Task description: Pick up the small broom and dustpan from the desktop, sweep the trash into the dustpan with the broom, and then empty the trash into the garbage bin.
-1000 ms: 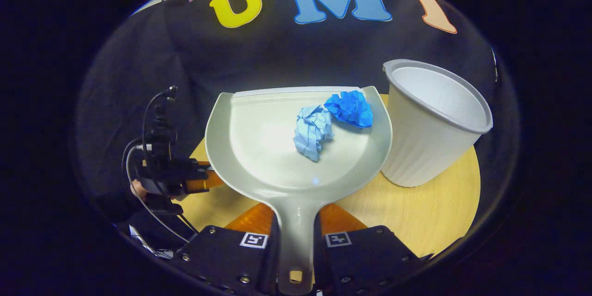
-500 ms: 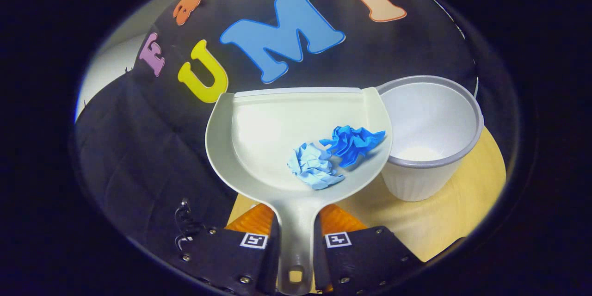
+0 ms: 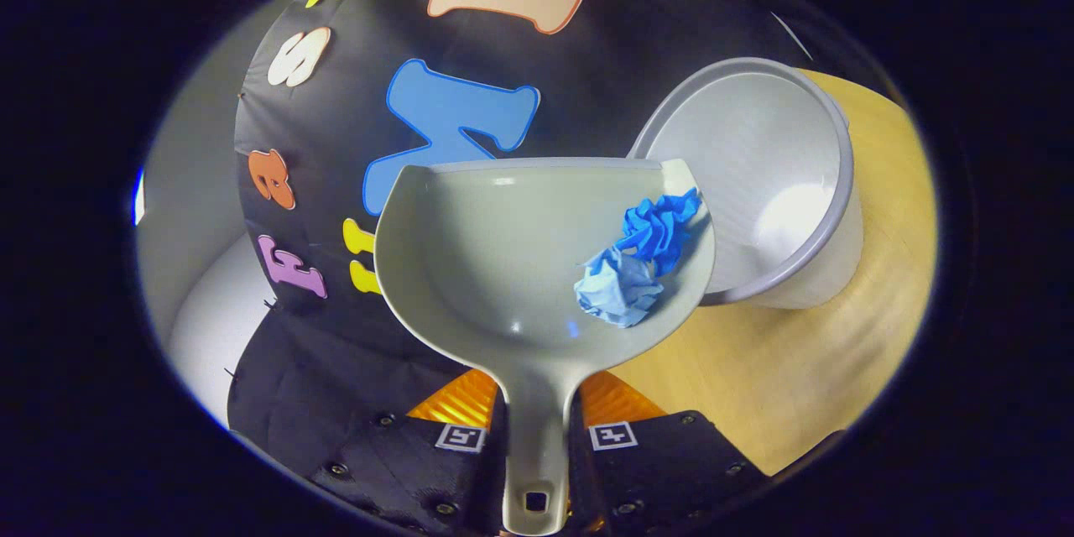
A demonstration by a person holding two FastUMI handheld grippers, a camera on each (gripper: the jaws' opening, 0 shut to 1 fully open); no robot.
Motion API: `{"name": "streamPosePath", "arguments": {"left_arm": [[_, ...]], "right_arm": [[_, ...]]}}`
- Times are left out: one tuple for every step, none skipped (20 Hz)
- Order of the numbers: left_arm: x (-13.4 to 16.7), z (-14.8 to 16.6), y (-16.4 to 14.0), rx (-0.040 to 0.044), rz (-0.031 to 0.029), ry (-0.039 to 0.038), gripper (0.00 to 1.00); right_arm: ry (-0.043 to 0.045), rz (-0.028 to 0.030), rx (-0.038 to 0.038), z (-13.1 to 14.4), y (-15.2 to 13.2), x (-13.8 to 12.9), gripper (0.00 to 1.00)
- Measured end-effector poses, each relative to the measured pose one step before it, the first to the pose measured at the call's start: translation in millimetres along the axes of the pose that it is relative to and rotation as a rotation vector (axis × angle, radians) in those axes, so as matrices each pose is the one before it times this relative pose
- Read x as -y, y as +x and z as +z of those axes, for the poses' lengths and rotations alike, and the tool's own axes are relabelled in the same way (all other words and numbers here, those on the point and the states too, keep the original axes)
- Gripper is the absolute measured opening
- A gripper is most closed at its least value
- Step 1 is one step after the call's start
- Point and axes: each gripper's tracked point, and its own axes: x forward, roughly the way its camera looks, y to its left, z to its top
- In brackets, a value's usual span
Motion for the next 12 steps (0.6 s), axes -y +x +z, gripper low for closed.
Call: {"name": "streamPosePath", "arguments": {"left_arm": [[4.18,-1.36,-0.88,-0.00017,0.00143,0.00043,0.39],[3.61,-1.27,-0.13,0.00051,0.00292,0.00069,0.39],[4.87,-1.43,-1.2,-0.00028,0.00336,-0.0014,0.39],[4.06,-2.88,-1.93,-0.00109,0.00457,-0.00363,0.39],[3.17,-1.9,-1.41,-0.00024,0.00439,-0.0031,0.39],[3.67,-2.14,-0.86,-0.00068,0.00615,-0.00524,0.39],[2.41,-1.9,-1.65,-0.00008,0.00602,-0.00595,0.39],[3.25,-1.63,-1.65,-0.00187,0.00513,-0.00647,0.39],[2.83,-2.13,-0.48,-0.0027,0.00339,-0.00508,0.39],[2.37,-2.19,-0.79,-0.00261,0.00316,-0.00378,0.39],[2.35,-1.82,-1.83,-0.00155,0.00174,-0.0019,0.39],[1.92,-0.91,-0.18,-0.00031,-0.00163,-0.00098,0.39]], "right_arm": [[0.05431,0.03507,-0.00359,3.51,-1.5,-1.49,0.31],[0.04748,0.03193,-0.00214,2.67,-1.26,-3.86,0.3],[0.03889,0.02557,0.00071,3.3,-1.42,-2.85,0.3],[0.02929,0.02341,-0.00227,3.35,-3.31,-1.52,0.31],[0.02733,0.01904,0.00087,3.86,-2.91,-1.11,0.3],[0.02083,0.01797,-0.00378,3.4,-2.74,-1.85,0.3],[0.01504,0.01461,-0.00724,3.47,-1.41,-1.65,0.3],[0.01511,0.01351,-0.00882,1.49,0.06,-2.68,0.3],[0.01582,0.01469,-0.01083,1.93,0.29,-1.31,0.3],[0.01456,0.01161,-0.00941,0.77,-0.78,-1.24,0.3],[0.00708,0.00431,-0.00684,1.21,-0.3,-0.27,0.3],[-0.00085,-0.00135,-0.00468,-0.26,0.2,0.61,0.3]]}}
